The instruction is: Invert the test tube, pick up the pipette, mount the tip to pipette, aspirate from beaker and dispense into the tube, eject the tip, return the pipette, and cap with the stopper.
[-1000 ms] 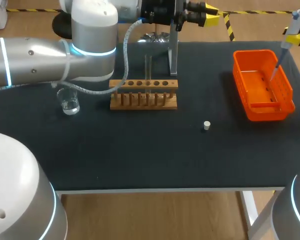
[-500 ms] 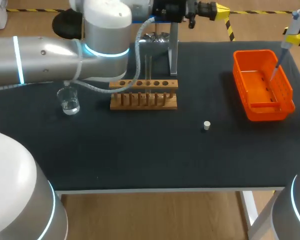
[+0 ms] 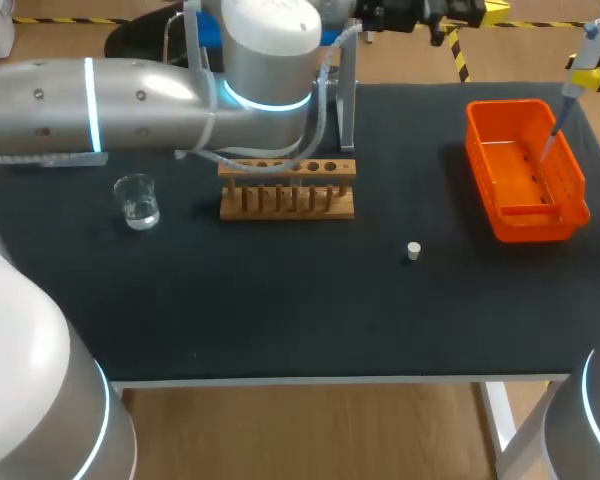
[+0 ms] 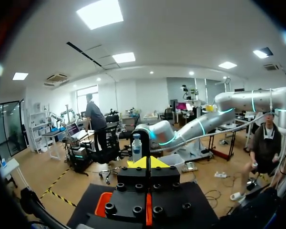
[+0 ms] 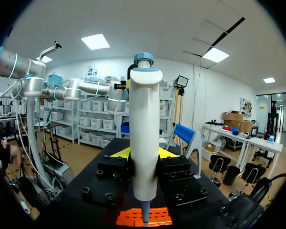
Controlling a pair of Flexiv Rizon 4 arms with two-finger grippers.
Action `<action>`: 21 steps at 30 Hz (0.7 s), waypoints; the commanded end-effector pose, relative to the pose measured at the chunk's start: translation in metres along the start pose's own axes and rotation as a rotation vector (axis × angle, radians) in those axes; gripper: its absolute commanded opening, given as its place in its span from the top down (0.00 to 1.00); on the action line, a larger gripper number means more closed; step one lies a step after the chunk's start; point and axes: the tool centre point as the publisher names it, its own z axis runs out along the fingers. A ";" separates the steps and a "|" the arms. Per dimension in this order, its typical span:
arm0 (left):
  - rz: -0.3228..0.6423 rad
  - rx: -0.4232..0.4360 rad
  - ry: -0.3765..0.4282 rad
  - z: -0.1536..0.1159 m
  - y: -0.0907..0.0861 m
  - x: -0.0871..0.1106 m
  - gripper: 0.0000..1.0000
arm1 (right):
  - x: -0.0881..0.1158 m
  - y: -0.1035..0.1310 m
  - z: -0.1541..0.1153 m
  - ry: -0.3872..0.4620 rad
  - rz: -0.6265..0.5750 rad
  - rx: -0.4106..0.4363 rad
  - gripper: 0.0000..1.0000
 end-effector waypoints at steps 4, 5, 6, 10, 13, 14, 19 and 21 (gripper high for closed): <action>0.008 0.040 0.021 0.042 -0.001 -0.015 1.00 | 0.000 0.001 0.000 -0.001 0.000 0.004 1.00; 0.008 0.040 0.022 0.045 -0.001 -0.016 1.00 | 0.000 0.001 0.000 -0.001 0.000 0.004 1.00; 0.007 0.042 0.023 0.047 -0.001 -0.017 1.00 | 0.000 0.001 0.000 -0.001 0.000 0.004 1.00; 0.005 0.052 0.042 0.060 -0.001 -0.020 1.00 | 0.000 0.001 0.000 -0.001 0.000 0.004 1.00; 0.004 0.064 0.046 0.067 -0.002 -0.020 1.00 | 0.000 0.001 0.000 -0.001 0.000 0.004 1.00; 0.005 0.066 0.047 0.068 -0.003 -0.020 1.00 | 0.000 0.001 0.000 -0.001 0.000 0.004 1.00; 0.008 0.066 0.053 0.078 -0.006 -0.020 1.00 | 0.000 0.001 0.000 -0.001 0.000 0.004 1.00; 0.005 0.061 0.055 0.082 -0.007 -0.019 1.00 | 0.000 0.001 0.000 -0.001 0.000 0.004 1.00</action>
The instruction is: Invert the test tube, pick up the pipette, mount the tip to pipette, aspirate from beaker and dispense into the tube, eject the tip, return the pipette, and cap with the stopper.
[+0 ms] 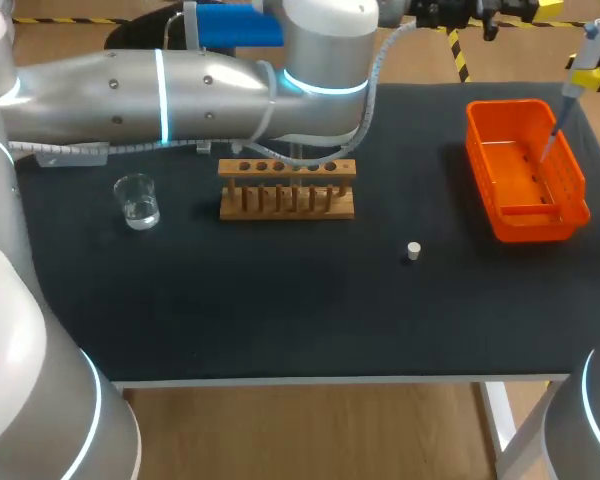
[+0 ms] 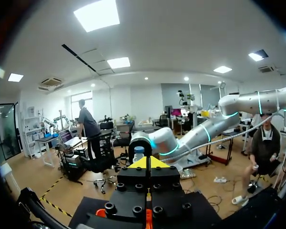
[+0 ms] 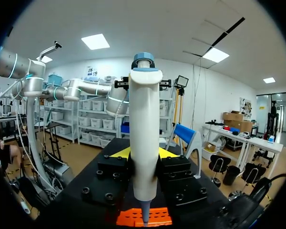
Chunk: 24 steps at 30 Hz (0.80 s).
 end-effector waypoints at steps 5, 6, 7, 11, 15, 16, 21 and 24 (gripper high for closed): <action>0.010 0.004 0.011 0.021 0.000 -0.002 1.00 | 0.000 0.001 0.000 0.000 0.000 0.004 1.00; 0.010 0.004 0.013 0.023 0.000 -0.002 1.00 | 0.000 0.001 0.000 0.000 0.000 0.004 1.00; 0.010 0.006 0.018 0.025 0.001 -0.003 1.00 | 0.000 0.001 0.000 0.000 0.000 0.004 1.00; 0.009 0.012 0.028 0.032 0.002 -0.003 1.00 | 0.000 0.001 0.000 0.000 0.000 0.004 1.00; 0.006 0.021 0.042 0.038 0.003 -0.004 1.00 | 0.000 0.001 0.000 0.000 0.000 0.004 1.00; 0.005 0.022 0.044 0.039 0.004 -0.005 1.00 | 0.000 0.001 0.000 0.000 0.000 0.004 1.00; 0.000 0.026 0.056 0.042 0.006 -0.007 1.00 | 0.000 0.001 0.000 0.000 0.000 0.004 1.00; -0.003 0.028 0.061 0.044 0.008 -0.008 1.00 | 0.000 0.001 0.000 0.000 0.000 0.004 1.00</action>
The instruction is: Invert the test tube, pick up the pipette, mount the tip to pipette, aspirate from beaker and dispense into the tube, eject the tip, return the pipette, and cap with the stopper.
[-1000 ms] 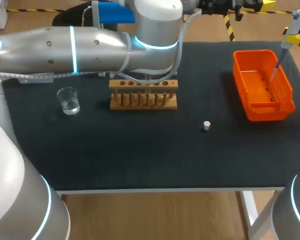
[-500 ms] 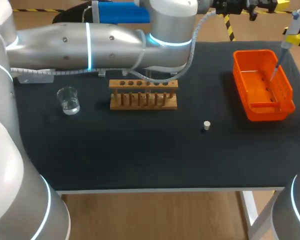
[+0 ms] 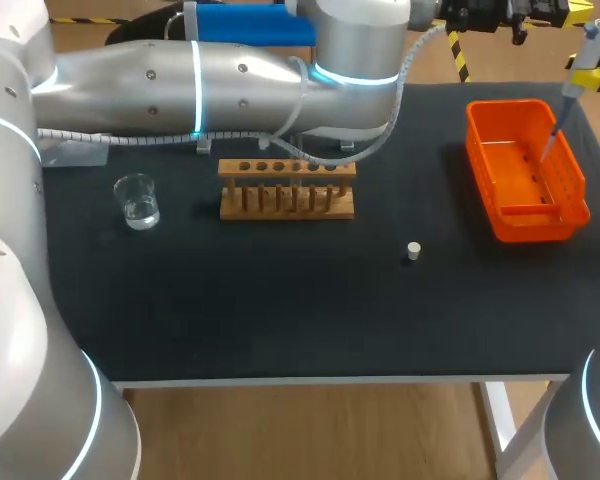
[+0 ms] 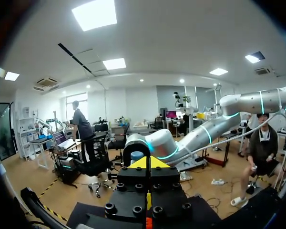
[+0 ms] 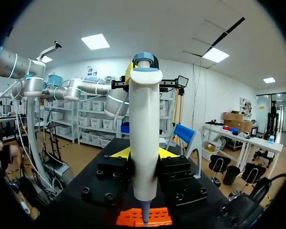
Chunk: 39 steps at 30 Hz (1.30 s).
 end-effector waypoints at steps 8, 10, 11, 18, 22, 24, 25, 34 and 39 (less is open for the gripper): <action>-0.006 0.005 0.026 0.010 0.005 -0.008 1.00 | 0.000 0.001 0.000 0.000 0.000 0.004 1.00; -0.006 0.003 0.031 0.012 0.005 -0.009 1.00 | 0.000 0.001 0.000 0.000 0.000 0.004 1.00; -0.006 0.003 0.033 0.012 0.005 -0.009 1.00 | 0.000 0.001 0.000 0.000 0.000 0.004 1.00; -0.012 0.000 0.040 0.014 0.007 -0.010 1.00 | 0.000 0.001 0.000 0.000 0.000 0.004 1.00; -0.017 -0.002 0.042 0.014 0.008 -0.011 1.00 | 0.000 0.001 0.000 0.000 0.000 0.004 1.00; -0.019 -0.002 0.043 0.015 0.008 -0.011 1.00 | 0.000 0.001 0.000 0.000 0.000 0.004 1.00; -0.020 -0.003 0.043 0.015 0.008 -0.011 1.00 | 0.000 0.001 0.000 0.000 0.000 0.004 1.00; -0.030 -0.004 0.049 0.016 0.011 -0.012 1.00 | 0.000 0.001 0.000 0.000 0.000 0.004 1.00; -0.040 -0.001 0.055 0.017 0.014 -0.014 1.00 | 0.000 0.001 0.000 0.000 0.000 0.004 1.00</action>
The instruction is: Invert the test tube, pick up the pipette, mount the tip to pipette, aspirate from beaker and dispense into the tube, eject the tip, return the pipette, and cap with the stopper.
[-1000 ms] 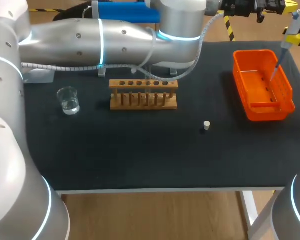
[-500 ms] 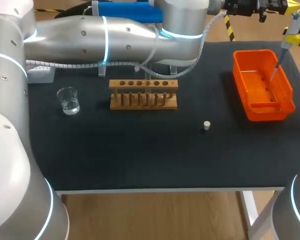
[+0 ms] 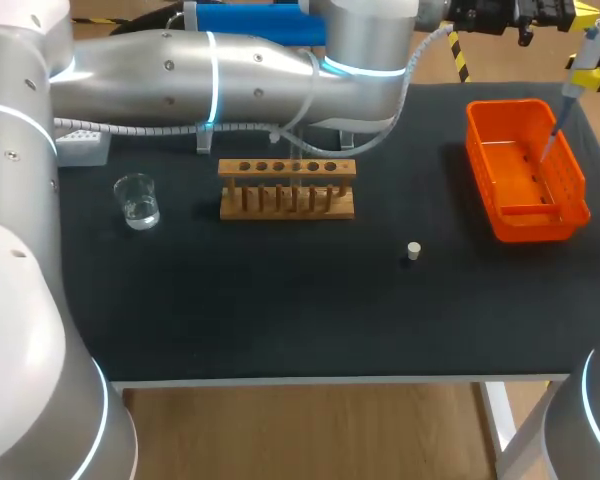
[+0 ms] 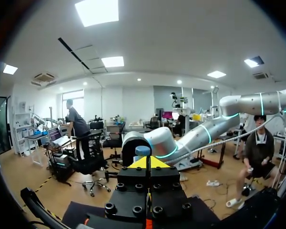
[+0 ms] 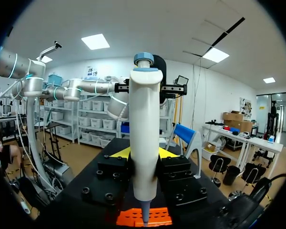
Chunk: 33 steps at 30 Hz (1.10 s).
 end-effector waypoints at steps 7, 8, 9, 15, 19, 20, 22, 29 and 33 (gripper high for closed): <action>-0.008 -0.001 0.021 0.004 0.003 -0.005 1.00 | 0.000 0.001 0.000 0.000 0.000 0.004 1.00; -0.009 -0.001 0.022 0.004 0.004 -0.005 1.00 | 0.000 0.001 0.000 0.000 0.000 0.004 1.00; -0.010 -0.001 0.023 0.004 0.004 -0.005 1.00 | 0.000 0.001 0.000 0.000 0.000 0.004 1.00; -0.013 -0.003 0.027 0.004 0.005 -0.006 1.00 | 0.000 0.001 0.000 0.000 0.000 0.004 1.00; -0.014 -0.005 0.028 0.005 0.006 -0.006 1.00 | 0.000 0.001 0.000 0.000 0.000 0.004 1.00; -0.015 -0.006 0.028 0.005 0.007 -0.006 1.00 | 0.000 0.001 0.000 0.000 0.000 0.004 1.00; -0.017 -0.008 0.029 0.005 0.007 -0.006 1.00 | 0.000 0.001 0.000 0.000 0.000 0.004 1.00; -0.017 -0.014 0.032 0.005 0.009 -0.006 1.00 | 0.000 0.001 0.000 0.000 0.000 0.004 1.00; -0.022 -0.023 0.037 0.006 0.011 -0.006 1.00 | 0.000 0.001 0.000 0.000 0.000 0.004 1.00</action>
